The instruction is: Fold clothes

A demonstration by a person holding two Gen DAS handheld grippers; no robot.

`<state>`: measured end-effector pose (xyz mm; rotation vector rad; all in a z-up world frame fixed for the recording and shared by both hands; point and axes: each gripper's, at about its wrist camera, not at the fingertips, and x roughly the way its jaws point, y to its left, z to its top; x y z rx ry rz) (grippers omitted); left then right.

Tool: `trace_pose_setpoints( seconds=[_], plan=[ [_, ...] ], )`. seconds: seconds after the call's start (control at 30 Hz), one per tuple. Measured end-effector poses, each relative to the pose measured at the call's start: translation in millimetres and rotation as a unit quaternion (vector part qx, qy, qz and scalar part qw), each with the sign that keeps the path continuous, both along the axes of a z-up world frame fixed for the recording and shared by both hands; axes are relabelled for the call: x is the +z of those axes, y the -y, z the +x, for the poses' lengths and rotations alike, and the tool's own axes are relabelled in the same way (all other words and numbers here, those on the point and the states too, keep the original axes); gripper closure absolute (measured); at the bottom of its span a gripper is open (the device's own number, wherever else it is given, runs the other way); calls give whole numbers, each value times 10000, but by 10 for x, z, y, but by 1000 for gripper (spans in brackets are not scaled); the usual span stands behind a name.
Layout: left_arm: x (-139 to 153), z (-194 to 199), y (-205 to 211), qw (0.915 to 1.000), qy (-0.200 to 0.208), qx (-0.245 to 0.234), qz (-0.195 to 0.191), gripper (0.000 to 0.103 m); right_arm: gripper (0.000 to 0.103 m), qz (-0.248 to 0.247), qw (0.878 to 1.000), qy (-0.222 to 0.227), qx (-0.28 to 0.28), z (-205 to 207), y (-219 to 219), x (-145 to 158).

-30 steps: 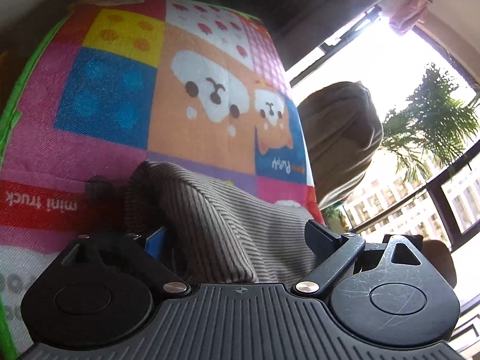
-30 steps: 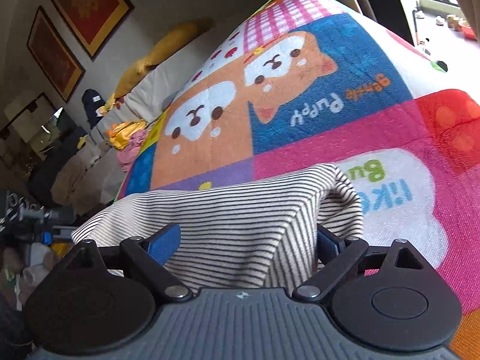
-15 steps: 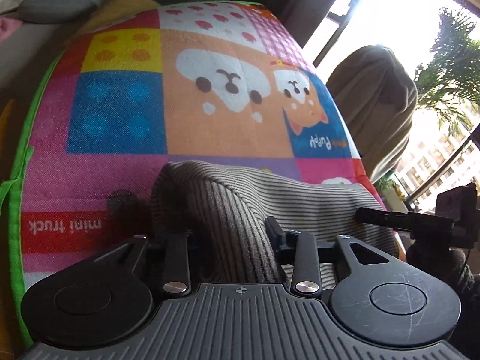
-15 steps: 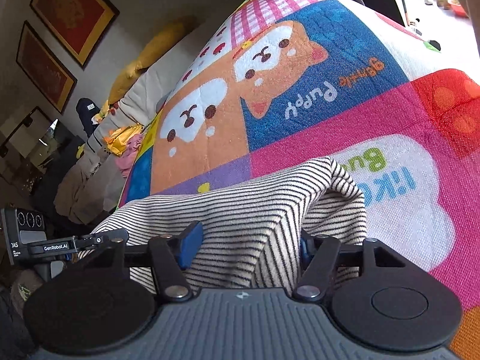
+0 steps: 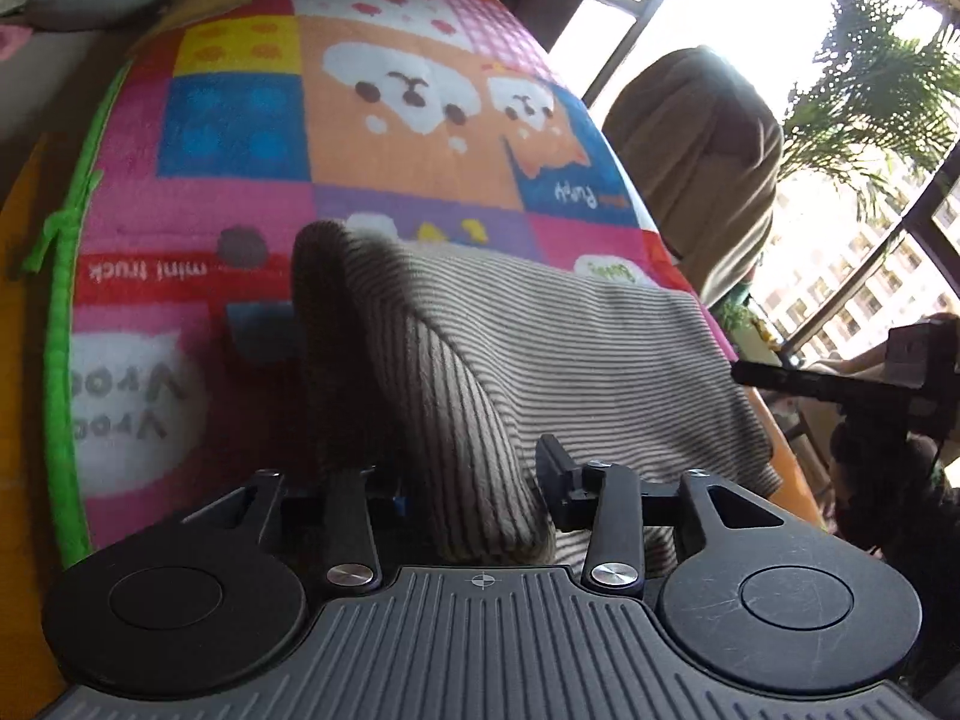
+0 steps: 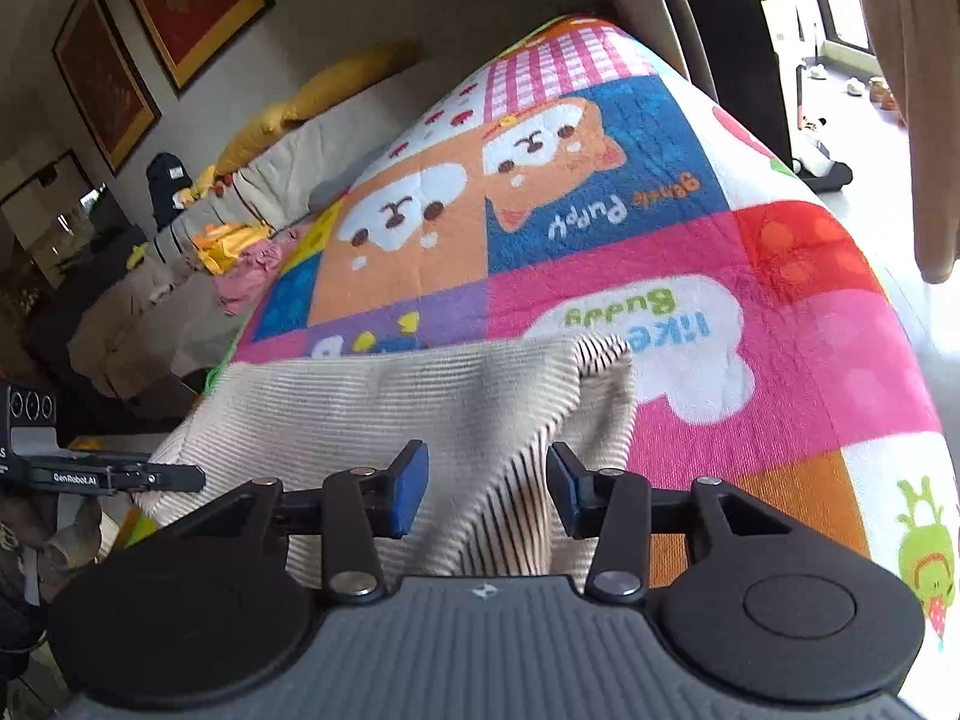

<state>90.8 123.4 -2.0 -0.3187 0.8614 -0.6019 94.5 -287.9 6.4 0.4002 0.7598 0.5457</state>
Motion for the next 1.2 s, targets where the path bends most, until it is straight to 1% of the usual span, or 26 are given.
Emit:
trace_pose_setpoints(
  seconds=[0.03, 0.07, 0.2, 0.23, 0.27, 0.3, 0.33, 0.37, 0.4, 0.43, 0.47, 0.57, 0.63, 0.7, 0.73, 0.77, 0.8, 0.83, 0.87, 0.9, 0.93, 0.97, 1.0, 1.07, 1.13, 1.2],
  plan=[
    [-29, -4, -23, 9998, -58, -1, -180, 52, 46, -47, 10000, 16, 1, -36, -9, -17],
    [-39, -3, -35, 9995, -86, 8, -294, 49, 41, -93, 10000, 31, 2, -72, -19, -34],
    [-100, 53, 28, 9992, -193, 99, -333, 49, 35, -279, 9996, 93, 5, -215, -56, -103],
    [-105, 64, 58, 9991, -203, 112, -354, 49, 37, -326, 9994, 109, 5, -251, -65, -120],
    [-86, 65, 100, 9990, -199, 64, -403, 52, 43, -372, 9992, 124, 6, -286, -74, -138],
    [-41, 44, 137, 9986, -130, -71, -503, 60, 47, -323, 9993, 169, 43, -318, -89, -105],
    [3, 23, 174, 9979, -61, -206, -603, 60, 55, -287, 9993, 234, 59, -354, -82, -52],
    [50, -1, 208, 9970, 11, -341, -700, 60, 58, -256, 9992, 302, 71, -391, -72, 3],
    [109, -45, 226, 9958, 106, -469, -773, 60, 59, -224, 9990, 369, 83, -428, -62, 59],
    [147, -76, 227, 9954, 152, -528, -781, 60, 59, -333, 9986, 398, 46, -457, -51, 64],
    [163, -99, 218, 9960, 177, -522, -708, 60, 59, -462, 9980, 421, 1, -486, -39, 62],
    [112, -172, 146, 9994, 239, -229, -112, 59, 59, -850, 9951, 490, -134, -572, -5, 55],
    [26, -213, 73, 9992, 213, -60, 339, 56, 59, -1205, 9914, 478, -196, -620, -5, -33],
    [-12, -277, 21, 9962, 279, 18, 821, 50, 56, -1497, 9873, 495, -206, -684, -11, -75],
    [17, -324, -6, 9950, 385, -38, 916, 49, 51, -1598, 9856, 525, -178, -726, -18, -62],
    [49, -369, -34, 9937, 490, -85, 1004, 45, 39, -1699, 9838, 555, -150, -768, -24, -48],
    [108, -390, -61, 9928, 592, -54, 1039, 32, 30, -1830, 9813, 567, -190, -805, -33, -25],
    [166, -411, -89, 9918, 694, -24, 1073, 27, 19, -1913, 9797, 559, -229, -855, -19, 5],
    [223, -428, -119, 9911, 784, 2, 1078, 21, 18, -1700, 9841, 465, -213, -891, 30, 31],
    [260, -413, -172, 9934, 768, -7, 851, 14, 17, -1442, 9887, 359, -188, -923, 83, 57],
    [272, -380, -214, 9957, 689, 8, 621, 10, 16, -1184, 9925, 252, -164, -956, 137, 83],
    [278, -347, -249, 9973, 605, 25, 411, 9, 13, -838, 9963, 80, -156, -971, 188, 93],
    [247, -311, -239, 9981, 490, 57, 365, 9, 12, -413, 9989, -163, -154, -972, 239, 82],
    [158, -247, -168, 9989, 268, 79, 380, 9, 10, 366, 9964, -759, -84, -894, 263, -35],
    [47, -249, -70, 9995, 96, -55, 299, 11, 10, 1135, 9842, -1356, -9, -811, 282, -158],
    [-18, -294, 15, 9997, 3, -204, 112, 10, 10, 1079, 9857, -1281, -186, -658, 272, -158]
  ],
)
